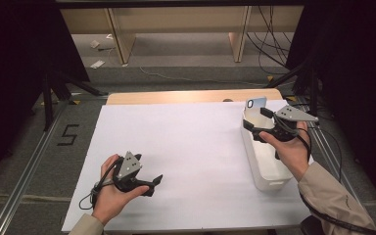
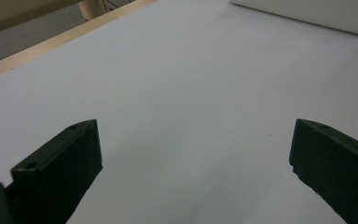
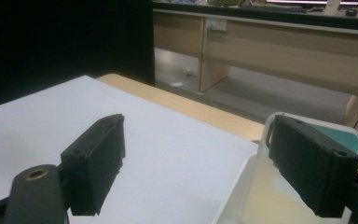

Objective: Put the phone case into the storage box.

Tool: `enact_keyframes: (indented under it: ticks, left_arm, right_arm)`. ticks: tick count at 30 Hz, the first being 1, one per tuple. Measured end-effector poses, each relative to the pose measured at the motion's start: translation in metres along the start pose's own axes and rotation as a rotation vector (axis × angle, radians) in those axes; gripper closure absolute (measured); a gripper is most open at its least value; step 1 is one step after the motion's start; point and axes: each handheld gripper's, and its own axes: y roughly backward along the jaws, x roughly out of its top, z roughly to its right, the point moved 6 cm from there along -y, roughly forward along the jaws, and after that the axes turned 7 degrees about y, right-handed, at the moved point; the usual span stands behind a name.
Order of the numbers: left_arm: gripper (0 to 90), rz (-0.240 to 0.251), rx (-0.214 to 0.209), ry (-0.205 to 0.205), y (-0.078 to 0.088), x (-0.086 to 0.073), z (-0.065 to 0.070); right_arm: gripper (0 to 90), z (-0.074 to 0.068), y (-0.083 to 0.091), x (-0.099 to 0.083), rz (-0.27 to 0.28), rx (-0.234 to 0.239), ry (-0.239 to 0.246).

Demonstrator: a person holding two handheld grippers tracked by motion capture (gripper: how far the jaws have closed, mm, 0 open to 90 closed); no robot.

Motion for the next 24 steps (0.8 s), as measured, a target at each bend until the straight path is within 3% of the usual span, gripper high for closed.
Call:
enact_keyframes:
  ticks: [10, 24]
  left_arm:
    - [1.5, 0.000, 0.001, 0.002, 0.000, 0.000, 0.000]
    - [1.5, 0.000, 0.004, 0.006, 0.001, 0.000, -0.001]
  right_arm:
    - [18.9, -0.014, 0.021, -0.004, 0.012, 0.046, 0.007]
    - [19.0, -0.020, 0.037, -0.016, 0.002, 0.051, 0.006]
